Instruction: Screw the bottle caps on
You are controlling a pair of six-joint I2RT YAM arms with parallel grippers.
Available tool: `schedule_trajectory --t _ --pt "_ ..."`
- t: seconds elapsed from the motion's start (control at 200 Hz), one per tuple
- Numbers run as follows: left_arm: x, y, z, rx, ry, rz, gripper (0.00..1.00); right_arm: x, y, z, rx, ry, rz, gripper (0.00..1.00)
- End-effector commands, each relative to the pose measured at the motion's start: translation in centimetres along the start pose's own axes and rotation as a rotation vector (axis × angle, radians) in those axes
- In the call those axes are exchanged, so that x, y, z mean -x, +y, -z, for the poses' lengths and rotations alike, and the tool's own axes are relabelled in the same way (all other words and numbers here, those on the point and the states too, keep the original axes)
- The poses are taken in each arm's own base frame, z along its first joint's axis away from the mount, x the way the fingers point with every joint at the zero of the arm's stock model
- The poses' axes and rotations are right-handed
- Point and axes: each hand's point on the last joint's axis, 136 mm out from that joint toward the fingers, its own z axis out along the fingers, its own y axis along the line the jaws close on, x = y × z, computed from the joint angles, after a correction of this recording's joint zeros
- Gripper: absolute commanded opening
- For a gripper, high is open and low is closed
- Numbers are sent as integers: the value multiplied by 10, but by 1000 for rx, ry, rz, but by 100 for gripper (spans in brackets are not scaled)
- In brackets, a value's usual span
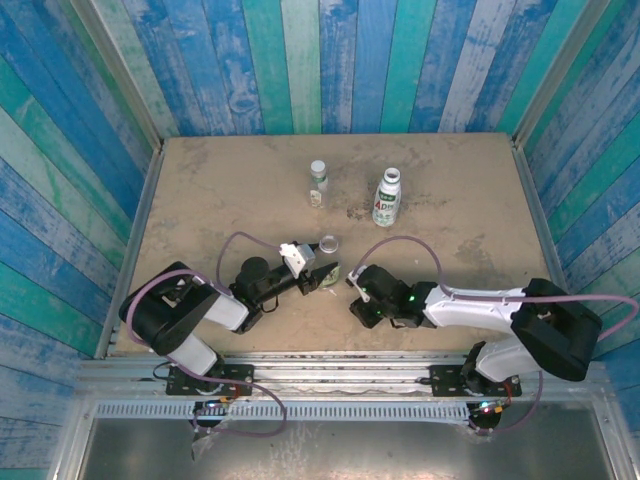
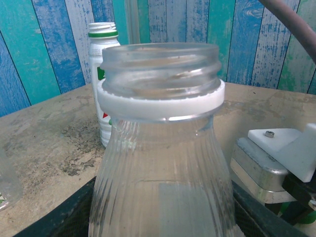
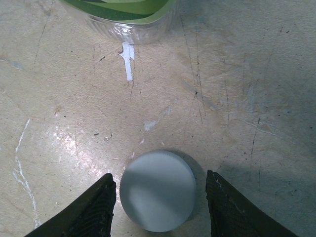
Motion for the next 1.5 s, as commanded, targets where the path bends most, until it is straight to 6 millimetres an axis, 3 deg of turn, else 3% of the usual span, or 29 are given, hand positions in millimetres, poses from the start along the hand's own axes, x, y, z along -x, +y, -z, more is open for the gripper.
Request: schedule_trajectory --t 0.0,0.41,0.721,1.026,1.312,1.492 --pt "-13 1 0 9 54 -9 56 2 3 0 -5 8 31 53" --pt "-13 0 0 5 55 -11 56 -2 3 -3 -12 35 38 41" --pt "-13 1 0 6 59 -16 57 17 0 21 -34 -25 35 36" --pt "-14 -1 0 -4 60 -11 56 66 5 67 -21 -144 33 37" --pt "-16 -3 -1 -16 63 -7 57 138 9 112 39 -303 59 38" --pt "-16 -3 -1 -16 70 -14 57 165 8 119 88 -332 59 38"
